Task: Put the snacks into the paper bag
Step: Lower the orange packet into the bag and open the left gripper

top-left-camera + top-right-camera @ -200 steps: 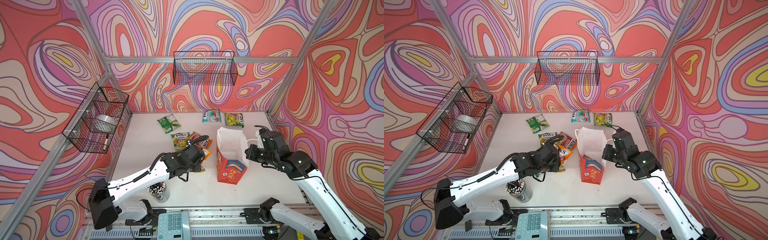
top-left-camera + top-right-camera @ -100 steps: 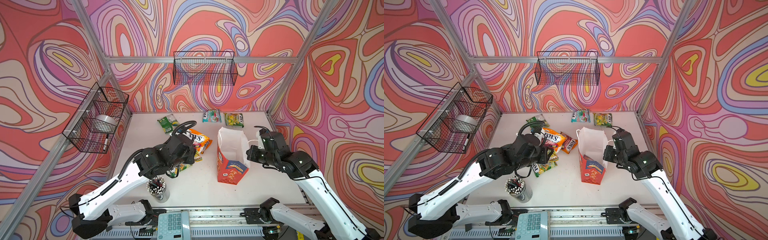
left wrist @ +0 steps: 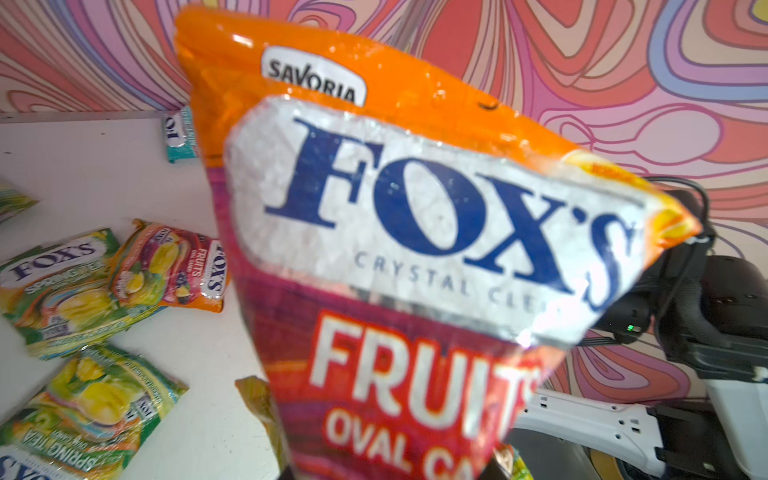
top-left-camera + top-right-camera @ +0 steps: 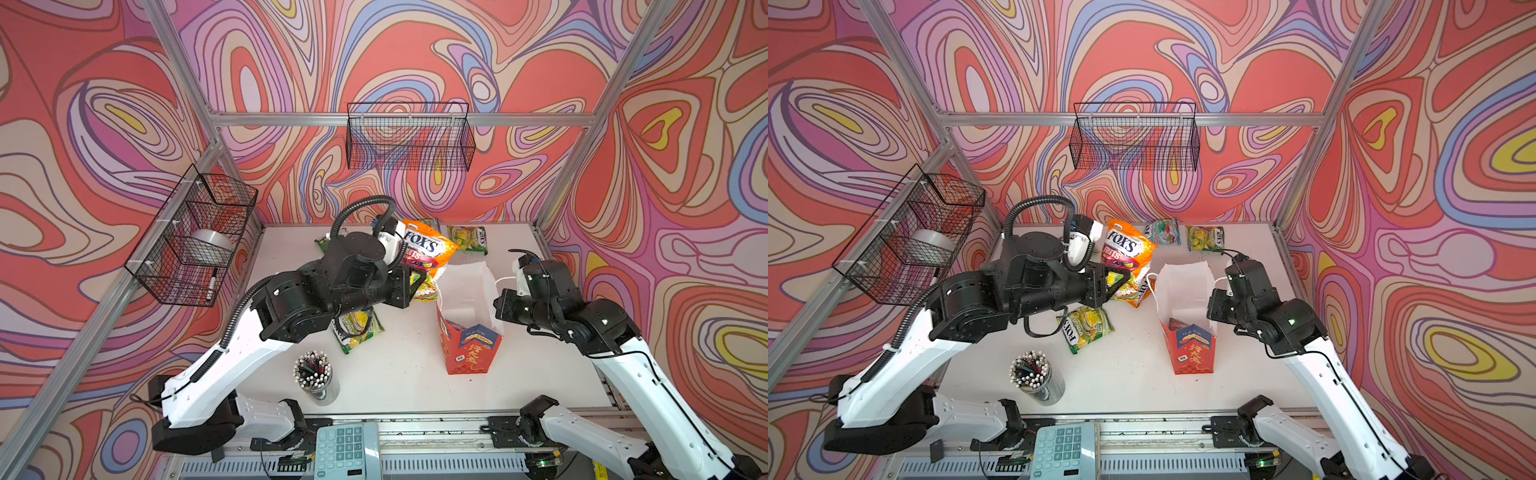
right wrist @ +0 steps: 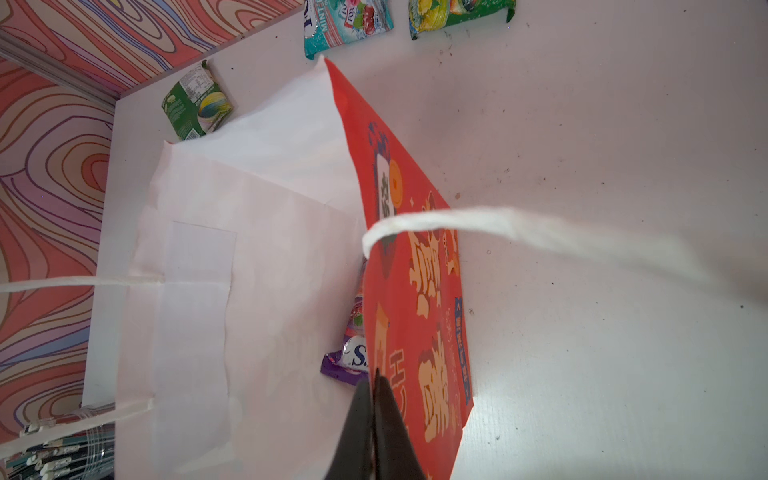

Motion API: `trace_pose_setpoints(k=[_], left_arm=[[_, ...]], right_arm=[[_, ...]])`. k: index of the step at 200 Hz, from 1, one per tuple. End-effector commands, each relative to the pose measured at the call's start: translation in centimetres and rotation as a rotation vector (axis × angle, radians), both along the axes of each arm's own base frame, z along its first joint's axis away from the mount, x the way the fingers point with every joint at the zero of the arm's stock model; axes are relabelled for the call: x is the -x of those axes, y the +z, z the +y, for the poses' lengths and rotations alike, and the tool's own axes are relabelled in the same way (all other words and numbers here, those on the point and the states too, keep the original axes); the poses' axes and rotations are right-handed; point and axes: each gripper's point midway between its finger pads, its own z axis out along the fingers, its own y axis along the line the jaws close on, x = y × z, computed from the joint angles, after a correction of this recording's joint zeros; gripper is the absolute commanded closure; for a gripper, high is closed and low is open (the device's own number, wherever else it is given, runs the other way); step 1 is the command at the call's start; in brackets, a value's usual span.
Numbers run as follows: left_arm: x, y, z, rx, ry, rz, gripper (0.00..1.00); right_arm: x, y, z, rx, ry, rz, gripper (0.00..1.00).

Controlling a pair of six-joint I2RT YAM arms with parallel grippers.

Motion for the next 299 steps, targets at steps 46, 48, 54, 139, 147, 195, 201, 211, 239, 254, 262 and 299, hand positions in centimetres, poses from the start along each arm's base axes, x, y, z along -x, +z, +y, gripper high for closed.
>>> trace_pose_setpoints(k=[46, 48, 54, 139, 147, 195, 201, 211, 239, 254, 262, 299], left_arm=[[-2.2, -2.2, -8.0, -0.030, -0.085, 0.035, 0.71], [-2.3, -2.4, -8.2, -0.033, -0.083, 0.038, 0.71], [-2.7, -3.2, -8.7, -0.046, -0.074, 0.050, 0.71], [-4.3, -13.1, -10.9, -0.210, -0.017, 0.188, 0.71], [-4.2, -13.5, -11.4, -0.210, -0.029, 0.202, 0.71], [-4.0, -16.7, -12.9, -0.303, -0.004, 0.215, 0.69], [-4.0, -17.3, -13.0, -0.312, -0.002, 0.223, 0.69], [-4.1, -18.0, -13.2, -0.319, -0.002, 0.234, 0.67], [-3.8, -18.7, -14.1, -0.318, -0.014, 0.244, 0.62], [-3.7, -18.5, -14.3, -0.308, -0.022, 0.247, 0.59], [-3.6, -18.3, -14.3, -0.303, -0.026, 0.246, 0.56], [-3.1, -17.5, -13.7, -0.296, -0.027, 0.228, 0.36]], right_arm=[[0.0, 0.2, 0.3, -0.016, 0.008, -0.004, 1.00], [0.0, 0.2, 0.3, -0.018, 0.006, -0.004, 1.00], [0.0, 0.3, 0.4, -0.022, 0.007, -0.007, 1.00], [0.2, 0.3, 0.0, -0.025, -0.020, -0.015, 1.00], [0.1, 0.1, 0.0, -0.026, -0.023, -0.013, 1.00], [0.1, 0.1, -0.2, -0.031, -0.035, -0.020, 1.00], [0.1, 0.2, -0.2, -0.033, -0.038, -0.022, 1.00], [0.3, 0.3, -0.2, -0.037, -0.037, -0.024, 1.00], [0.4, 0.4, -0.4, -0.034, -0.042, -0.027, 1.00], [0.4, 0.7, -0.5, -0.030, -0.045, -0.030, 1.00], [0.5, 0.8, -0.6, -0.032, -0.049, -0.034, 1.00], [1.0, 1.0, -1.6, -0.013, -0.084, -0.052, 1.00]])
